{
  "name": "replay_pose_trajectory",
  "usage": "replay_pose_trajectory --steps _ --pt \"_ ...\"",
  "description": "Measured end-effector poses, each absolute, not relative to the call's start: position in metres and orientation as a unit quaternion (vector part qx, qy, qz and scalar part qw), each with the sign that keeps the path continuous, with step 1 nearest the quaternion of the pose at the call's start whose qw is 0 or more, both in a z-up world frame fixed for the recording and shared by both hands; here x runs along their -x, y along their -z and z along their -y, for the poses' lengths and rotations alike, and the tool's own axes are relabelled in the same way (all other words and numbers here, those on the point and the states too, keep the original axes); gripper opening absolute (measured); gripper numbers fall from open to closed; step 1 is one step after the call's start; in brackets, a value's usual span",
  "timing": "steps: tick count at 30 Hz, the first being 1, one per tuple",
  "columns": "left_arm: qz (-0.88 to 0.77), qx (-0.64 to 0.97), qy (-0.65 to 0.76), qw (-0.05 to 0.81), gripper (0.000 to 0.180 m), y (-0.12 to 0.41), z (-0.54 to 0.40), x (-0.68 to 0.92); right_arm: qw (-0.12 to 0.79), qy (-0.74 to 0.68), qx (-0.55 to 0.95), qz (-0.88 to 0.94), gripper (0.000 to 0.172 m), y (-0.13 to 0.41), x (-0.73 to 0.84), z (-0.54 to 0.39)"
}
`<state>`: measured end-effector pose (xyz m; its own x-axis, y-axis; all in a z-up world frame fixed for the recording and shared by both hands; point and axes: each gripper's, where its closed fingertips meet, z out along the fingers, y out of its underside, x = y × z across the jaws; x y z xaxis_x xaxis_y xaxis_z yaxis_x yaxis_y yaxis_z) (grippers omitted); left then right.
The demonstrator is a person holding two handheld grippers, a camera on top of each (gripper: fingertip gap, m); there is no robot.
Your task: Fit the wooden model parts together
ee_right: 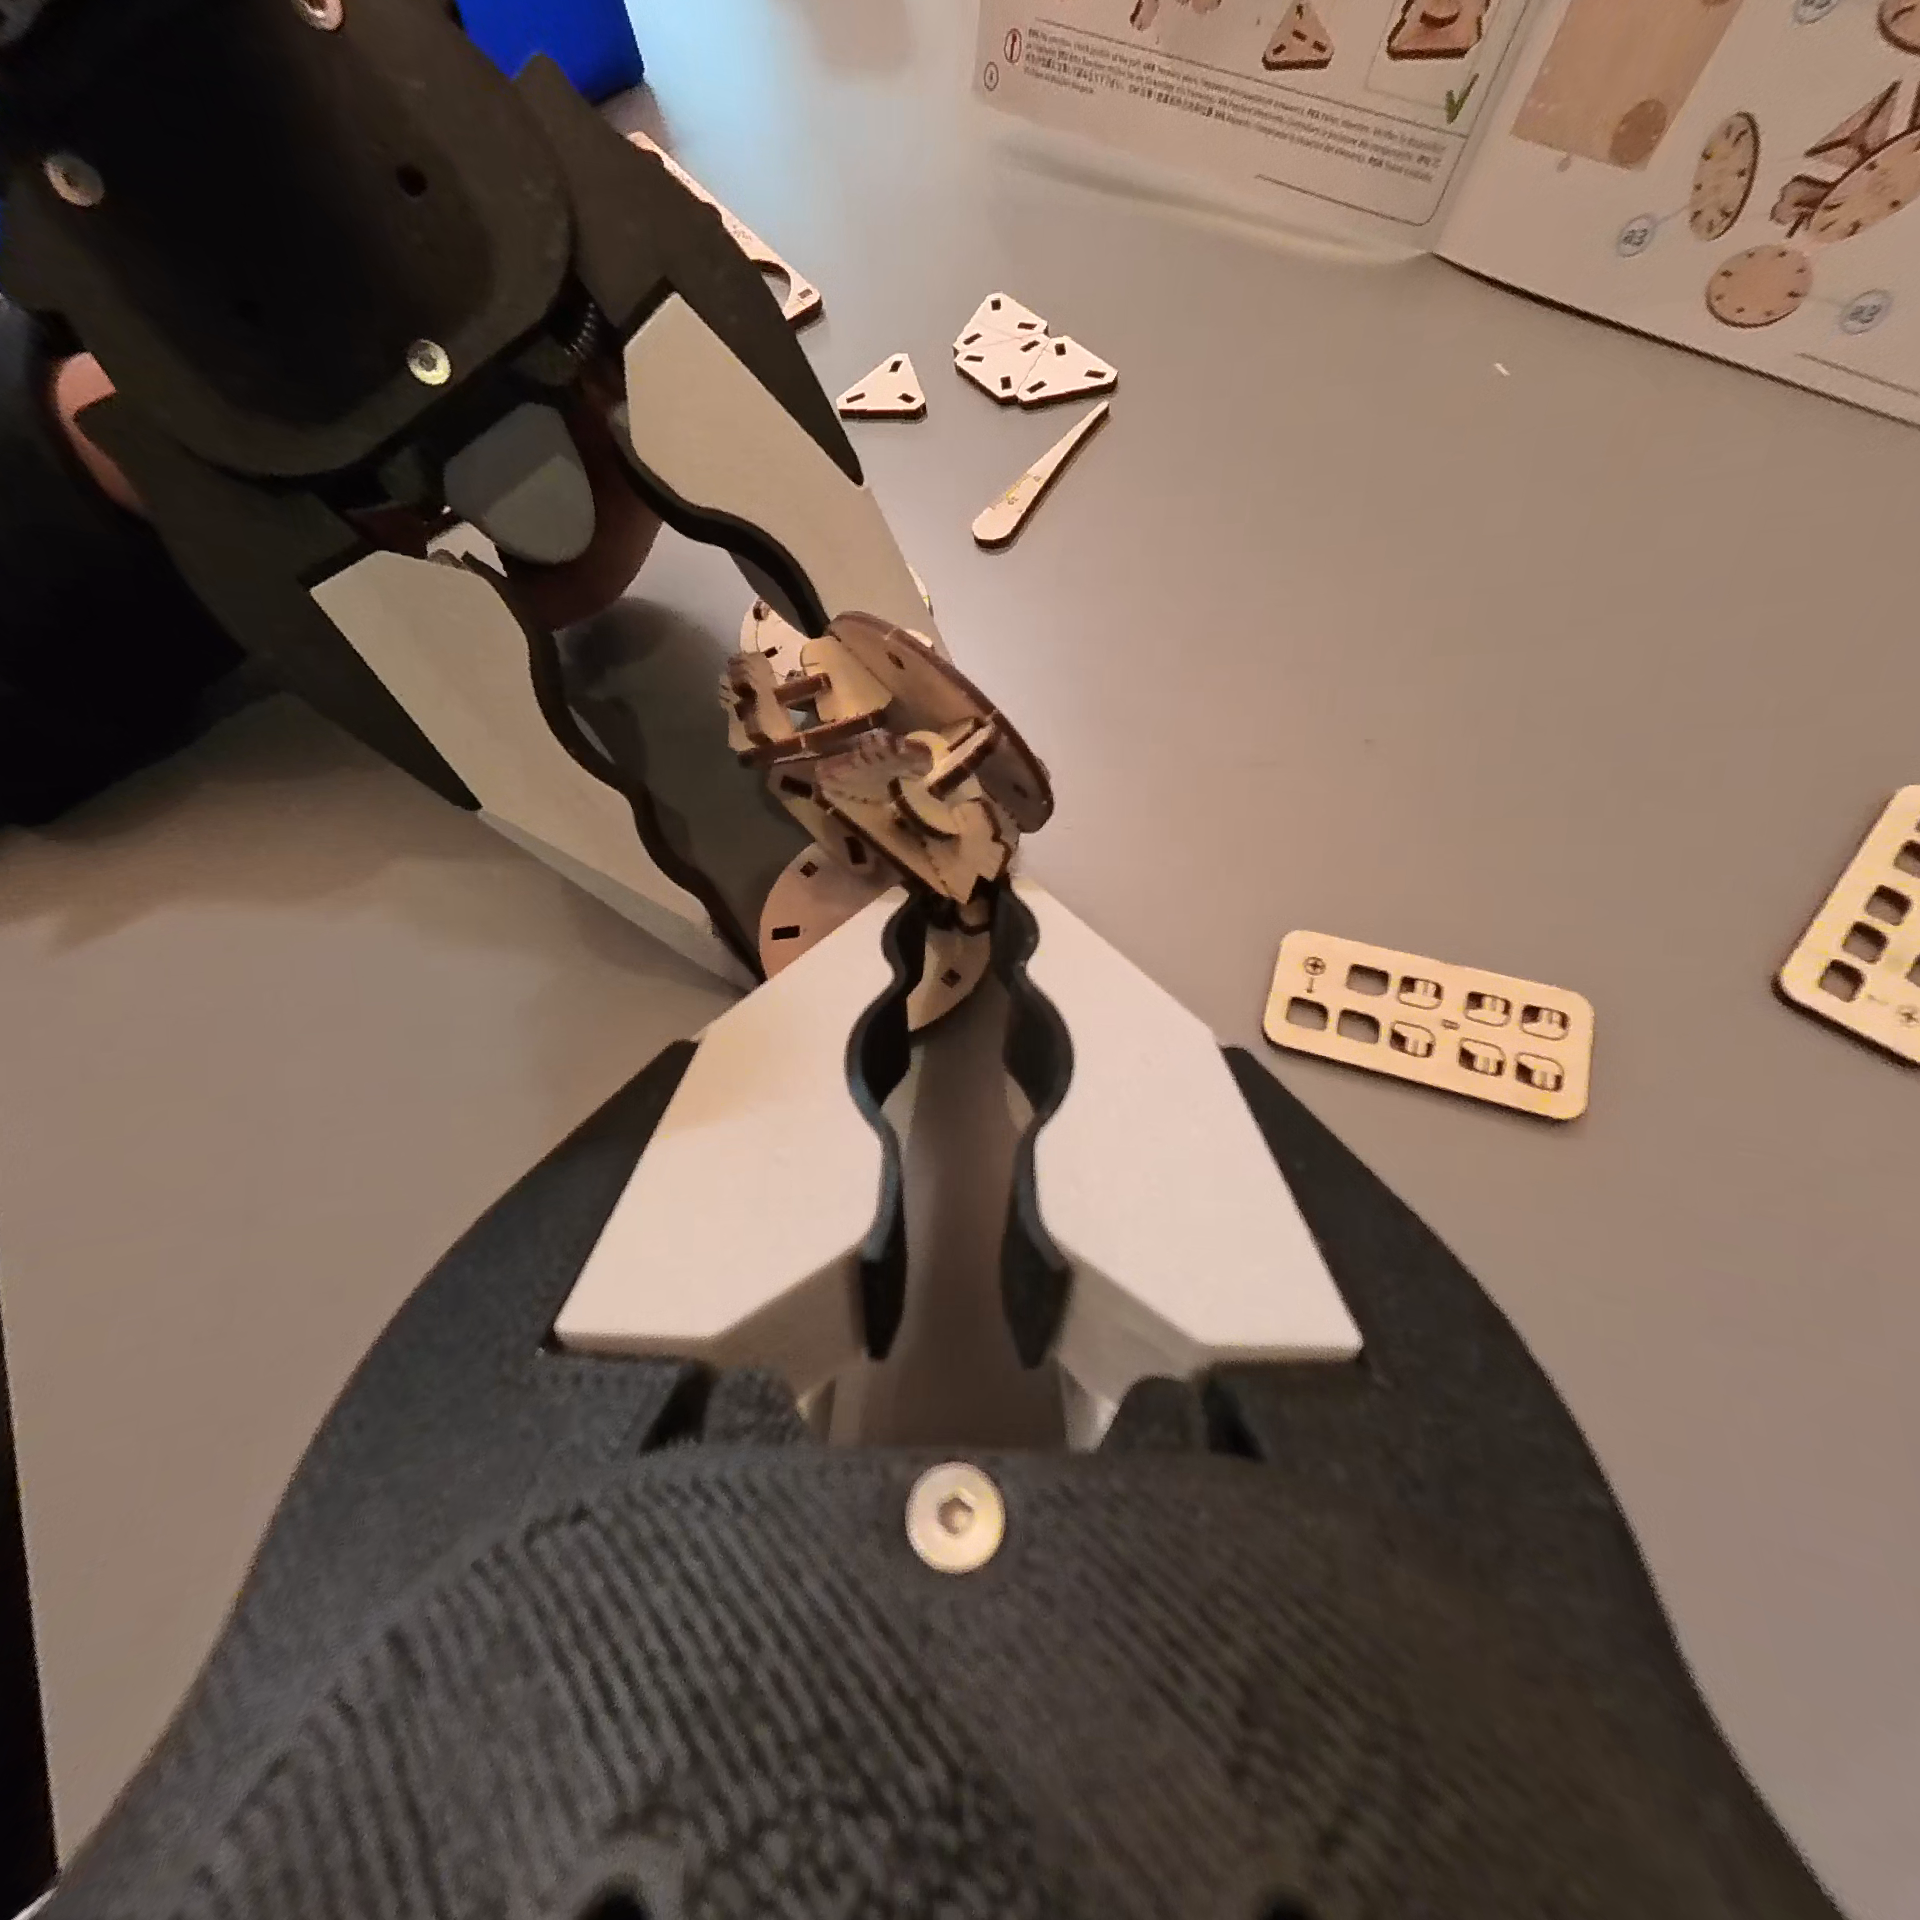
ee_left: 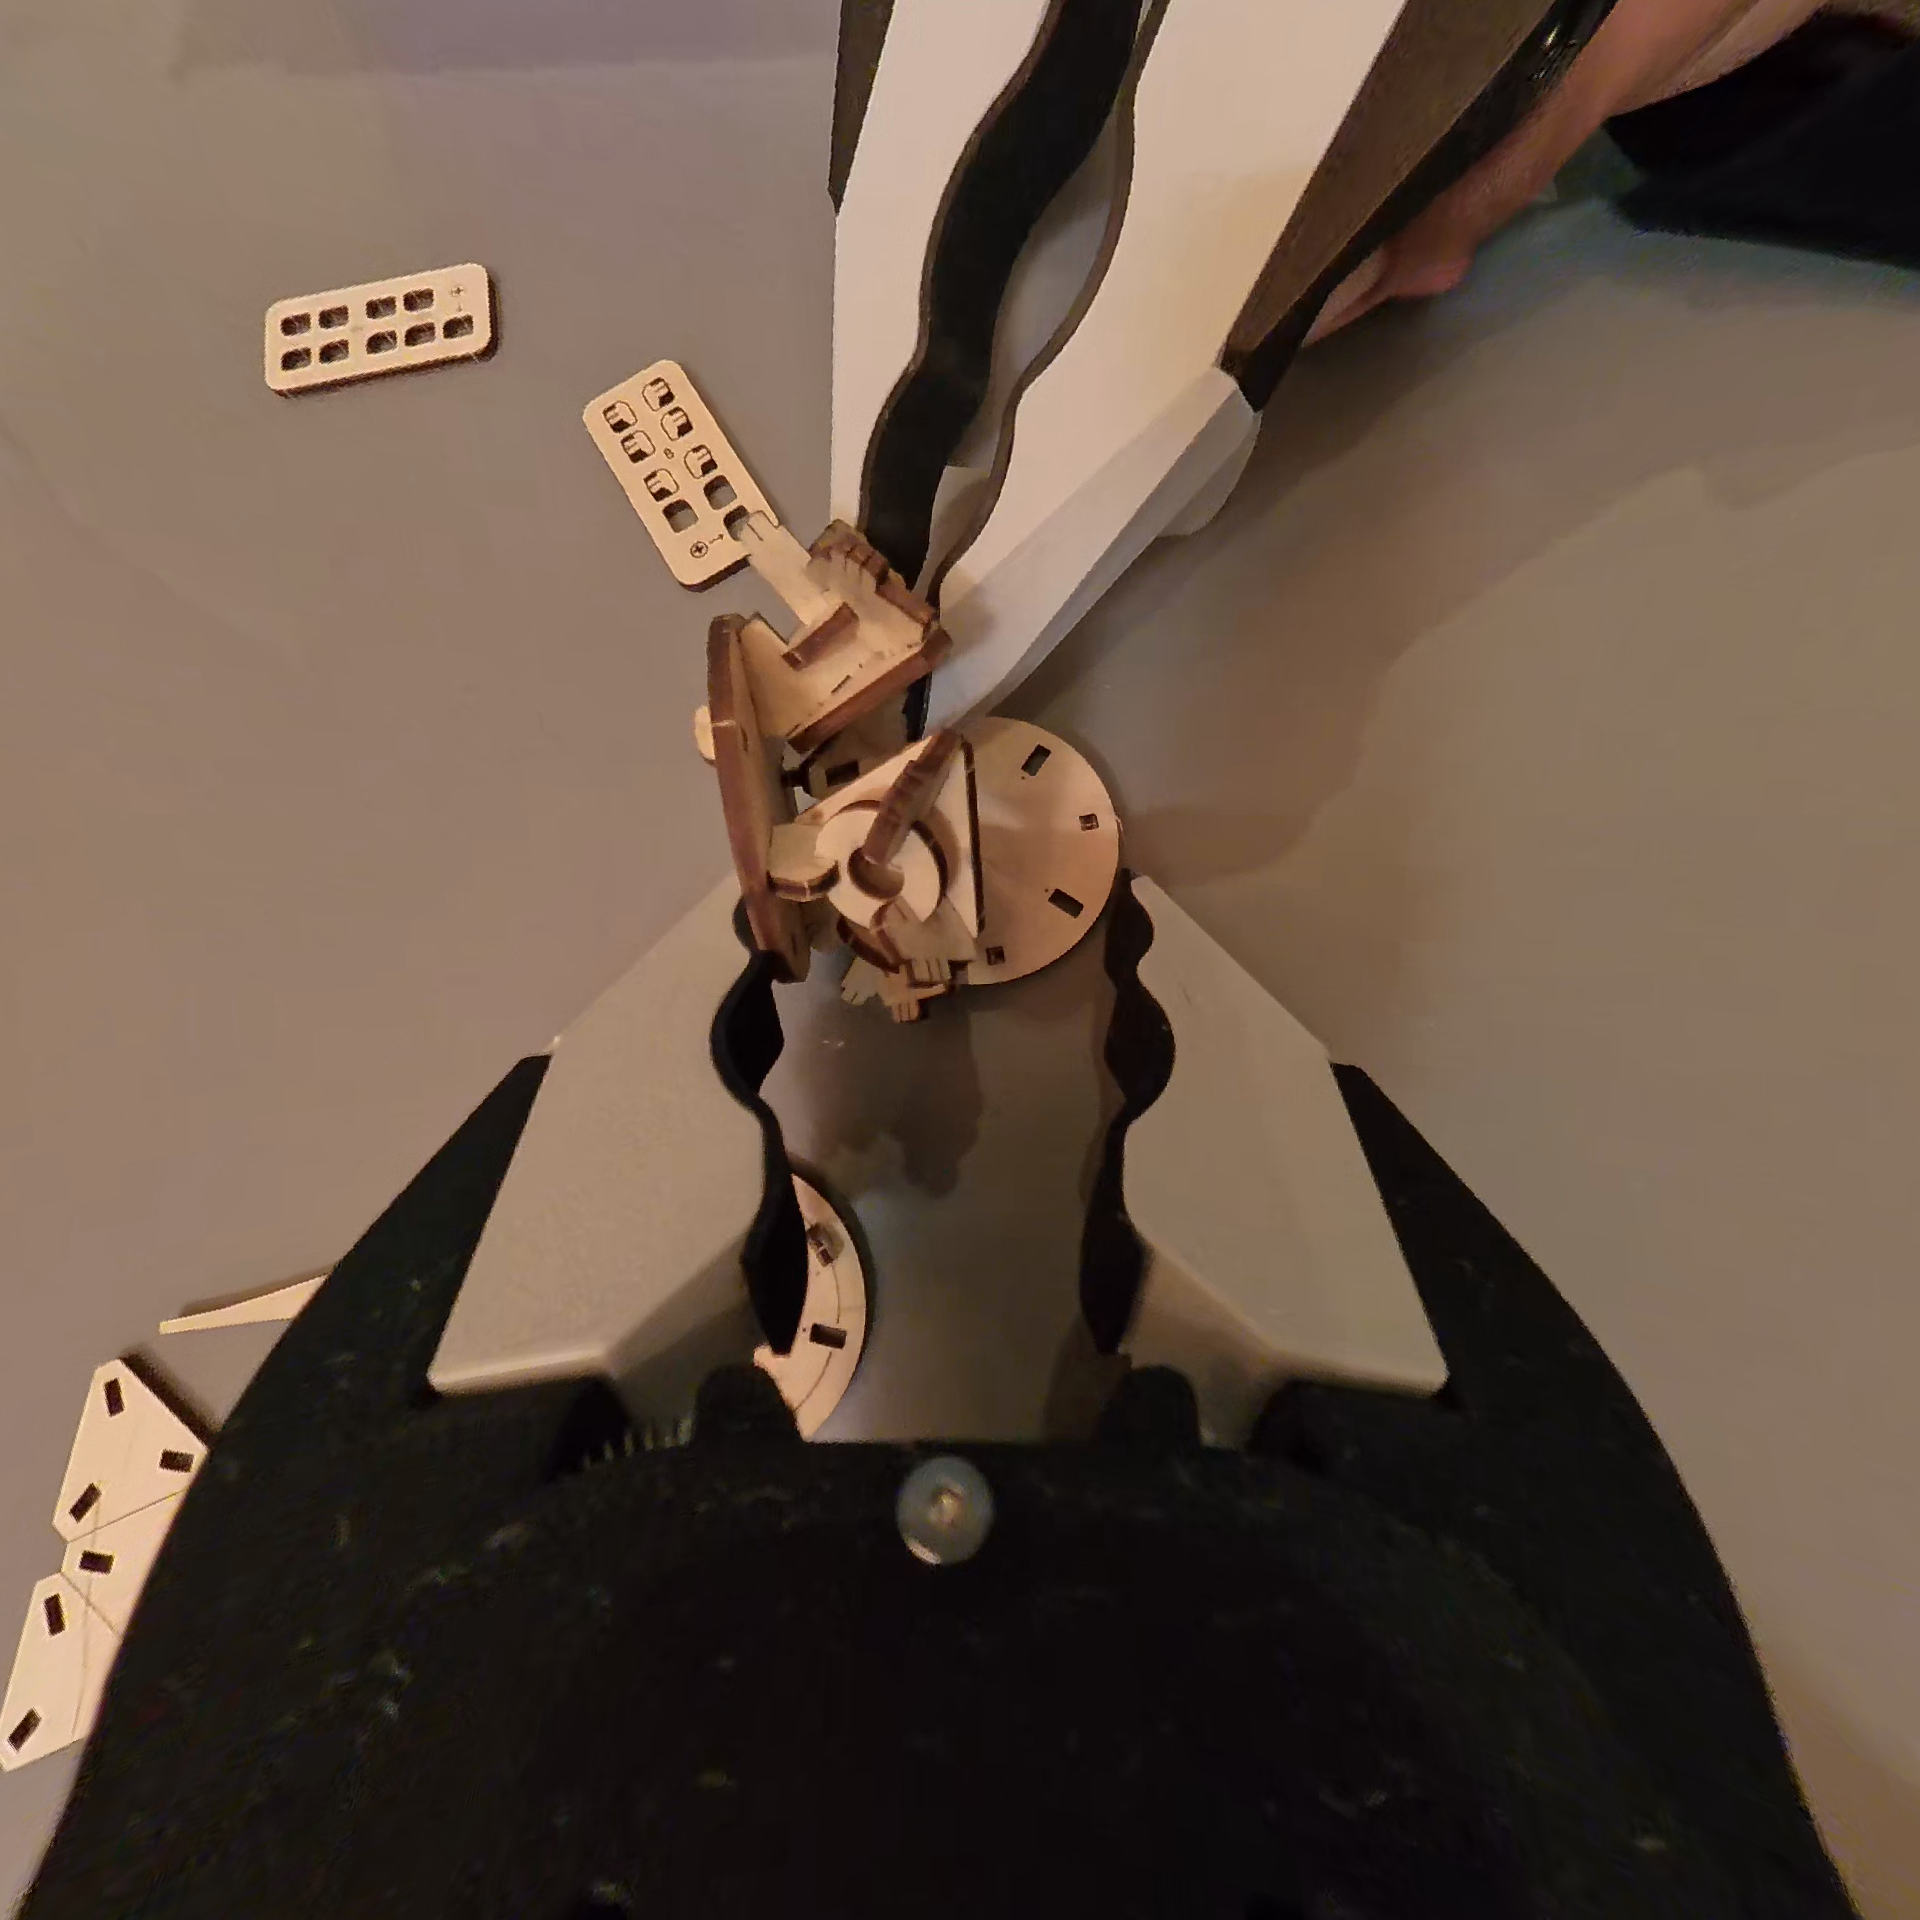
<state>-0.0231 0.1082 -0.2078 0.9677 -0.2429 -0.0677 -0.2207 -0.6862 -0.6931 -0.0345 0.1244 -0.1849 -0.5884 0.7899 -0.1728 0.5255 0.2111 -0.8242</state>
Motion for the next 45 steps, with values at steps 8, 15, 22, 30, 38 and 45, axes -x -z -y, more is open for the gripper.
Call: replay_pose_trajectory --steps 8,15,22,30,38,45 --pt "-0.127 0.919 0.013 0.373 0.06 0.2081 -0.1079 0.0232 0.144 -0.461 0.428 0.764 0.012 0.1839 0.0349 -0.1244" --pt "-0.129 0.92 0.009 0.369 0.059 0.2083 -0.1063 0.0231 0.125 -0.469 0.431 0.761 0.023 0.1832 0.034 -0.1241" --pt "-0.127 0.921 0.009 0.368 0.059 0.2085 -0.1061 0.0233 0.131 -0.466 0.43 0.762 0.023 0.1835 0.0344 -0.1245" --pt "-0.119 0.92 0.016 0.372 0.06 0.209 -0.1079 0.0237 0.14 -0.455 0.436 0.763 0.017 0.1861 0.0379 -0.126" --pt "-0.117 0.92 0.018 0.373 0.06 0.2087 -0.1084 0.0232 0.129 -0.457 0.445 0.759 0.016 0.1876 0.0372 -0.1256" --pt "-0.112 0.92 0.024 0.375 0.059 0.2087 -0.1087 0.0229 0.106 -0.465 0.462 0.748 0.016 0.1883 0.0372 -0.1252"
